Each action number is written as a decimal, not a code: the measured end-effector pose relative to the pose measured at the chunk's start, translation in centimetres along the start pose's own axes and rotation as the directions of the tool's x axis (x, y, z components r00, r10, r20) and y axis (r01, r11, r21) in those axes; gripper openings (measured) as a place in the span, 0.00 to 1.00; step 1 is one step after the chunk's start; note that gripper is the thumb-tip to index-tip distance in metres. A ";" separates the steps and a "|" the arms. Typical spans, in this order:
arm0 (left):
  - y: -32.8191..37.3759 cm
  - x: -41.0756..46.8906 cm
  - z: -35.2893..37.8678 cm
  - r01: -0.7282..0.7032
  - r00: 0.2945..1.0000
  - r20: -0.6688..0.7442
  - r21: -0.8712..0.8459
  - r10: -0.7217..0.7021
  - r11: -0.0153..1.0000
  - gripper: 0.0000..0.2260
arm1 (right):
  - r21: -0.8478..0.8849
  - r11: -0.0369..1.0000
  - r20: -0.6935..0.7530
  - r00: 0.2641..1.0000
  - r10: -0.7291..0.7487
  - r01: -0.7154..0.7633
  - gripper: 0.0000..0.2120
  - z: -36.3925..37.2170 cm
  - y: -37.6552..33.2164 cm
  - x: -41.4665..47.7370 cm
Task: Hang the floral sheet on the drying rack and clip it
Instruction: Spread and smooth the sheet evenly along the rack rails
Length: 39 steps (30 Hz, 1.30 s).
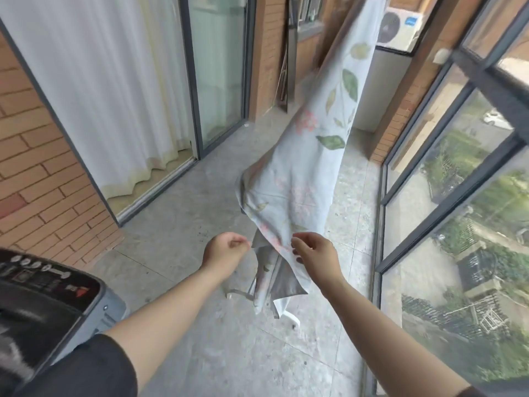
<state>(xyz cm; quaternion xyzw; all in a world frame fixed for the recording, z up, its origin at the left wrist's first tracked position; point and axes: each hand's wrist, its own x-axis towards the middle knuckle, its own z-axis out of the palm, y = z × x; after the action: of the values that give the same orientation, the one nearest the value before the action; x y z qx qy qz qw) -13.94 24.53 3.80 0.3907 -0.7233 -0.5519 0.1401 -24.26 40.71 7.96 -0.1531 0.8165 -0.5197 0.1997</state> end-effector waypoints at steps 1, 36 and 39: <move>0.6 0.3 -1.0 -0.021 1.000 -0.009 -0.011 0.021 1.000 0.02 | 0.007 1.000 -0.017 1.000 -0.015 0.015 0.07 0.3 -0.9 -0.2; 4.8 5.3 -9.7 -0.029 0.999 -0.005 -0.736 0.038 0.677 0.19 | 0.177 0.979 -0.075 0.993 -0.092 0.104 0.07 -1.2 -5.9 0.8; 6.4 1.6 -13.9 -0.113 0.993 -0.094 -0.717 0.066 0.688 0.20 | 0.201 0.965 -0.069 0.985 -0.157 0.168 0.07 -1.1 -7.6 -0.3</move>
<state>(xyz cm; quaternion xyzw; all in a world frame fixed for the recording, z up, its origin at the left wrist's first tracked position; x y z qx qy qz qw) -8.76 14.32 14.13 0.2853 -0.4627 -0.7716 0.3304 -24.20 38.59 15.31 -0.1845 0.7478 -0.6200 0.1498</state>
